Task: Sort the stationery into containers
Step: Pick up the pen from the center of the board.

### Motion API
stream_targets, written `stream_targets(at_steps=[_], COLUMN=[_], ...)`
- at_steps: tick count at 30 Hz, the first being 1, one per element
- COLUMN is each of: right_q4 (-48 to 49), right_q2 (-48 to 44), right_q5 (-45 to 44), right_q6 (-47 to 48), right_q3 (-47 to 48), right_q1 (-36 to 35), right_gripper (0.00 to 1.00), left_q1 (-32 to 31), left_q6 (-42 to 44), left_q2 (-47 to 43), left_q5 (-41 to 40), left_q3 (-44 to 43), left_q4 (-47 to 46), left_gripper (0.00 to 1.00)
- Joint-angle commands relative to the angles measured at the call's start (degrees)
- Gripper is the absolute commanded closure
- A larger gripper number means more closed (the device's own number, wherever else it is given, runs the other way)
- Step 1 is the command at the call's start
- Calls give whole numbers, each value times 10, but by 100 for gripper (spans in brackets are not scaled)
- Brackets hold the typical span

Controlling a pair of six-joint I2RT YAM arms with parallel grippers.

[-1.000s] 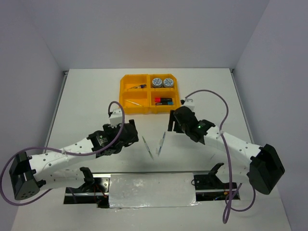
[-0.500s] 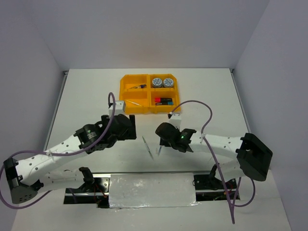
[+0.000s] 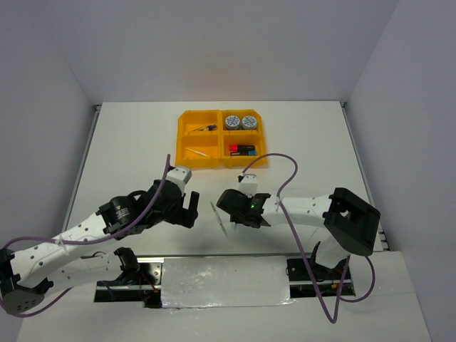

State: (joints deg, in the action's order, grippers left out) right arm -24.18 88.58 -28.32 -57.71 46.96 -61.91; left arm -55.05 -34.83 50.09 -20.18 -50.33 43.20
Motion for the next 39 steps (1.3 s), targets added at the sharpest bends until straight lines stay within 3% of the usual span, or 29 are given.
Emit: stream_targets(at_steps=[1, 29, 39], right_q4=[-7, 18, 27], right_q2=[-7, 27, -1], right_q5=[-31, -26, -27], right_q6=[-21, -38, -41], right_q3=[20, -24, -63], right_q1=[-9, 2, 19], right_gripper=[59, 65, 65], left_q1=[1, 0, 0], left_q6=[20, 18, 13], left_q2=[3, -7, -7], left_q5=[32, 35, 28], left_q3=[0, 2, -2], left_q4=[-47, -47, -43], left_gripper=[1, 1, 1])
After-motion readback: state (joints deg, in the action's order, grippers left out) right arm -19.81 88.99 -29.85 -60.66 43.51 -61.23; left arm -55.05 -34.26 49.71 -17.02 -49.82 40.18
